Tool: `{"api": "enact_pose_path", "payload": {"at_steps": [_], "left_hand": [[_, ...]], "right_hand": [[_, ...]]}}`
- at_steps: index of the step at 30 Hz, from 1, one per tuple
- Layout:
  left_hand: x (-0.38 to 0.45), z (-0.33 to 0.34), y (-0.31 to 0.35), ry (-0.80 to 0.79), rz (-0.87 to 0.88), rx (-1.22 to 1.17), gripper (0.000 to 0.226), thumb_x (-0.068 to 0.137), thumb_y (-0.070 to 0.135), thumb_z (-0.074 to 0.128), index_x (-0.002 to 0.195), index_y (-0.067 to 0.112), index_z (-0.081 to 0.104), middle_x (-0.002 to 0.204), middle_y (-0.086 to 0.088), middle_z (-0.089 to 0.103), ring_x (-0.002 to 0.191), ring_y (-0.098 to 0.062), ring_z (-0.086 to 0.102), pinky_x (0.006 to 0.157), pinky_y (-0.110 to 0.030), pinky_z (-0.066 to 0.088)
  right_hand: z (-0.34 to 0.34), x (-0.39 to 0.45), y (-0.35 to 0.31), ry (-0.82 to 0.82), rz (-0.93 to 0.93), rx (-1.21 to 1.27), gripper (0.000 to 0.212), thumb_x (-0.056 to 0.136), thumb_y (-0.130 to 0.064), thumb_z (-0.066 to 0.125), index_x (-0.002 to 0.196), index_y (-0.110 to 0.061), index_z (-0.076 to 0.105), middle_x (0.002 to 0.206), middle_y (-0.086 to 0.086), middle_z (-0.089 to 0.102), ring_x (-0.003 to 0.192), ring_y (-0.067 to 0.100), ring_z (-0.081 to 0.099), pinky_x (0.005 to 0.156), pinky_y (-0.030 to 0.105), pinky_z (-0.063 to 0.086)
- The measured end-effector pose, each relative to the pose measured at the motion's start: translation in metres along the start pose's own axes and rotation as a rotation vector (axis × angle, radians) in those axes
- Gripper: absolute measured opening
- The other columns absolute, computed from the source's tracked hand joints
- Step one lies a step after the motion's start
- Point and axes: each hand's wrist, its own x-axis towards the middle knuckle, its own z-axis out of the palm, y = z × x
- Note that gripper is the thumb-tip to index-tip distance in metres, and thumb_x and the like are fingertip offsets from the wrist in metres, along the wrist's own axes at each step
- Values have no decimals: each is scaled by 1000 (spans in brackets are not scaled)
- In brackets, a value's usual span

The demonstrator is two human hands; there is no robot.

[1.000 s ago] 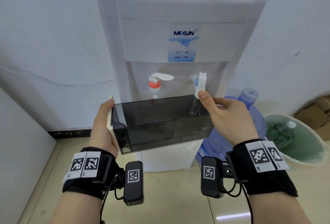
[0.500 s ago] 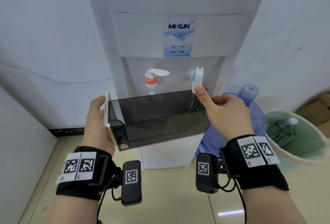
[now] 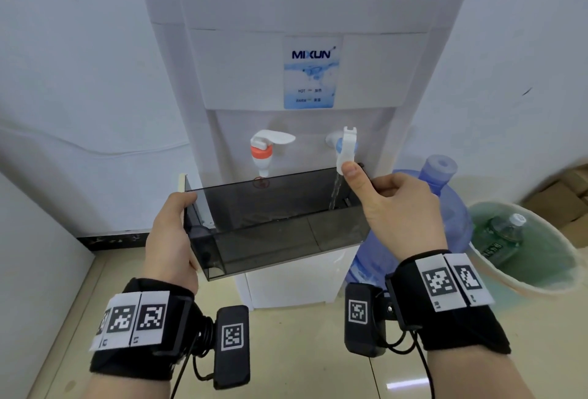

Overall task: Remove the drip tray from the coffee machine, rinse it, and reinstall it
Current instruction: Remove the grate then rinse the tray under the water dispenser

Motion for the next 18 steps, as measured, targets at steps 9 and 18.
{"api": "enact_pose_path", "payload": {"at_steps": [9, 18], "left_hand": [[11, 12, 17, -16, 11, 5, 20, 87, 36, 60, 82, 23, 75, 77, 2, 75, 66, -20, 72, 63, -32, 59], [20, 7, 25, 5, 33, 2, 19, 86, 37, 59, 87, 23, 73, 76, 2, 76, 65, -20, 74, 54, -29, 59]], "right_hand": [[0, 17, -14, 24, -39, 2, 77, 67, -92, 47, 87, -22, 68, 83, -4, 70, 83, 18, 63, 71, 31, 40], [13, 23, -25, 19, -45, -19, 76, 69, -93, 46, 88, -21, 65, 87, -1, 70, 89, 24, 64, 82, 39, 51]]}}
